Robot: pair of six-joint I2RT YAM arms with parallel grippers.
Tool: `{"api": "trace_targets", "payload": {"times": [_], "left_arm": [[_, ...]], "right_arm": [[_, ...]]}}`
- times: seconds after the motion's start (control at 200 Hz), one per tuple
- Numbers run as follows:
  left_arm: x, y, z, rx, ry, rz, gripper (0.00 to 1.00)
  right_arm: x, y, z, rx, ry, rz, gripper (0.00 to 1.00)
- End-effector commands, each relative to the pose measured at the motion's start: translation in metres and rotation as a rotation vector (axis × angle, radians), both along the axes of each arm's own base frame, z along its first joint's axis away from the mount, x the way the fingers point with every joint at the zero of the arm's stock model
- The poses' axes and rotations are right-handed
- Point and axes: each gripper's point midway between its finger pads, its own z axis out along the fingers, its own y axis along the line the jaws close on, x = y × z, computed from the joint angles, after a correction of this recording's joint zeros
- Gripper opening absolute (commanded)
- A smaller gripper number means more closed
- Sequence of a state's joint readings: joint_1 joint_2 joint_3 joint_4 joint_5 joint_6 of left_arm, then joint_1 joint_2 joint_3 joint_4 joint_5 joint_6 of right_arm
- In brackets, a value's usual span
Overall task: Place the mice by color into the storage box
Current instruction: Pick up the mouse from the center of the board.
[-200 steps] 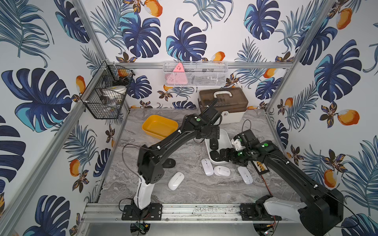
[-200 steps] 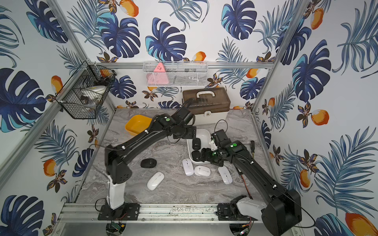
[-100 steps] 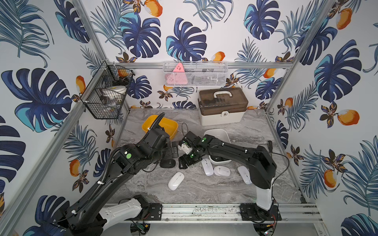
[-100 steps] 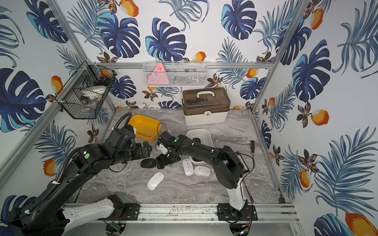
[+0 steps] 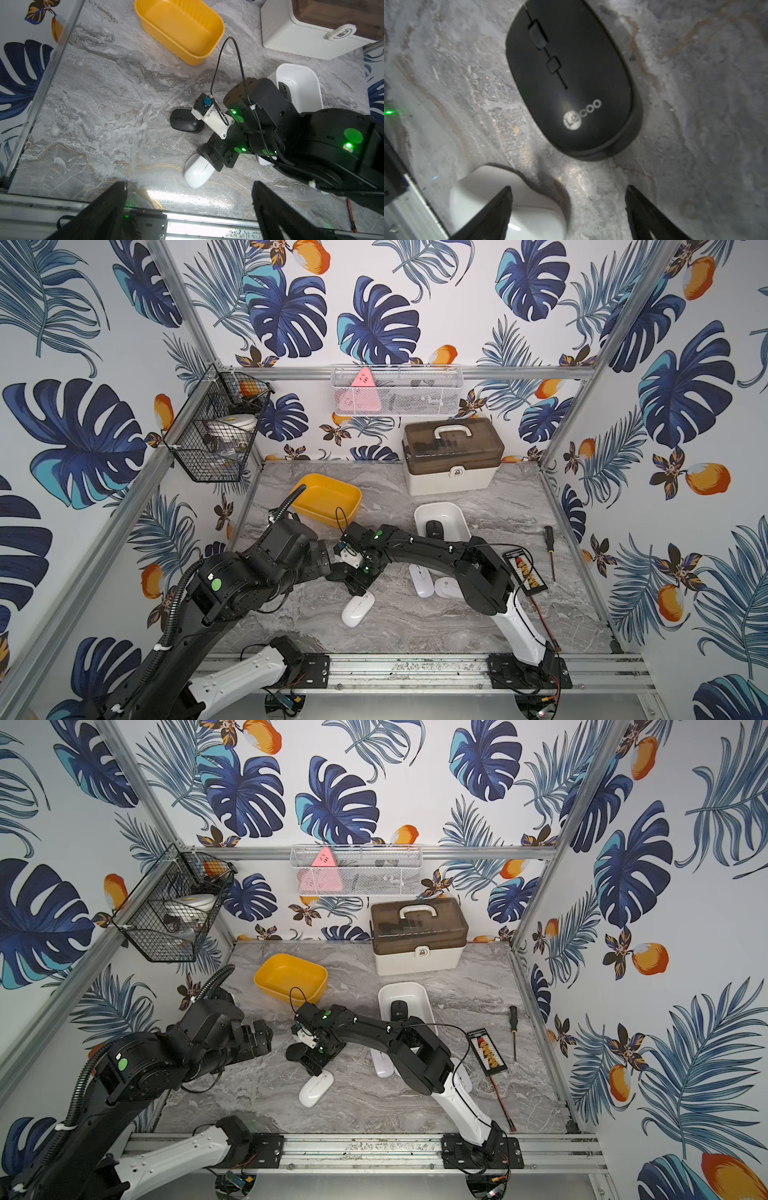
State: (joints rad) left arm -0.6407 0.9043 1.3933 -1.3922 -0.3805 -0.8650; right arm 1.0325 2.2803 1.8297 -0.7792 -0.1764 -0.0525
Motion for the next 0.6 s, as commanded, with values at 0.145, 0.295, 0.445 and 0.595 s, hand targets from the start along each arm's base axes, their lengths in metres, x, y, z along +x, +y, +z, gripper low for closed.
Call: {"api": "trace_targets", "payload": {"times": [0.145,0.295,0.445,0.595], "left_arm": [[-0.013,0.020,-0.004,0.030,0.015,0.072,0.99],[-0.019,0.025,-0.006,0.020,0.016,0.090,0.99],[-0.026,0.031,-0.008,0.014,0.018,0.106,0.99],[-0.031,0.032,-0.009,0.000,0.025,0.107,0.99]], "right_arm": [[0.025,0.008,-0.011,-0.031,-0.156,0.075,0.86],[0.032,0.020,-0.014,-0.016,-0.188,0.123,0.86],[0.036,0.036,-0.014,0.018,-0.204,0.167,0.87],[0.025,0.051,-0.020,0.045,-0.170,0.224,0.87]]}}
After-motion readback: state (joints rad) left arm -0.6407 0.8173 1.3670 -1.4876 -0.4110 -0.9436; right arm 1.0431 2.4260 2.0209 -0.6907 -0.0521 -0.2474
